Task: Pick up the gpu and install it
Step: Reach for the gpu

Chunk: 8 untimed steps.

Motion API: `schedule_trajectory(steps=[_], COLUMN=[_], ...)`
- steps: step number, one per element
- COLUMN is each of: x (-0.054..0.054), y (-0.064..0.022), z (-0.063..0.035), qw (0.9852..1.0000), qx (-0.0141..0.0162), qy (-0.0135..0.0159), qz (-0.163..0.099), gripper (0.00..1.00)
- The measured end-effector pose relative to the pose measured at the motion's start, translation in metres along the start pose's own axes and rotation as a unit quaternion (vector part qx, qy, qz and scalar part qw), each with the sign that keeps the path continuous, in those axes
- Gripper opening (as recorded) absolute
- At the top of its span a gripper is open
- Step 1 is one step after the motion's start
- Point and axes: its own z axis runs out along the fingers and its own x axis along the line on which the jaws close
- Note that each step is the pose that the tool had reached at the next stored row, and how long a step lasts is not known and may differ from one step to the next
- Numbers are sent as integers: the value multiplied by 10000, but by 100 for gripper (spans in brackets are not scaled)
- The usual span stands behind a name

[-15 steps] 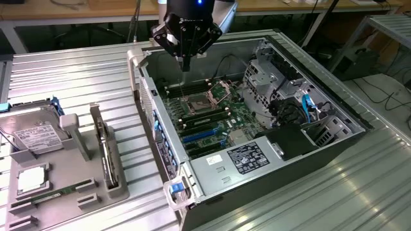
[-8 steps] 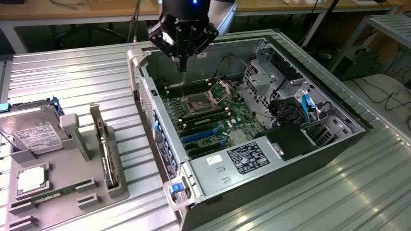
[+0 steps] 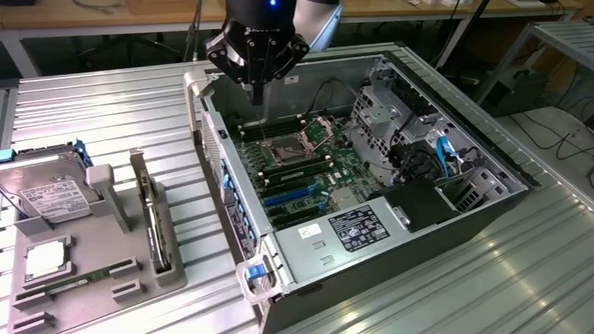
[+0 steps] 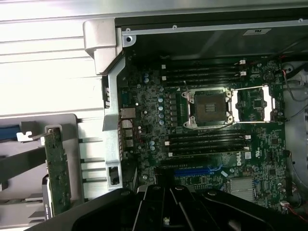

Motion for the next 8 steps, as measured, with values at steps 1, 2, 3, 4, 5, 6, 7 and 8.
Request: schedule_trajectory(steps=[1,2,3,4,5,6,7,8], x=[13,27,45,53,61,68,80,86], y=[-1,-2,-3,-4,-5,-5,-6,-6], z=[0,0,-1,-1,-1,-1,-2,-2], qw=[10000,10000,10000,10000,10000,10000,10000,10000], qx=[0,0,0,0,0,-1,0,0], qy=[0,0,0,0,0,0,0,0], qz=[0,0,1,1,1,1,1,0], gripper=[11,11,11,11,11,11,11,11])
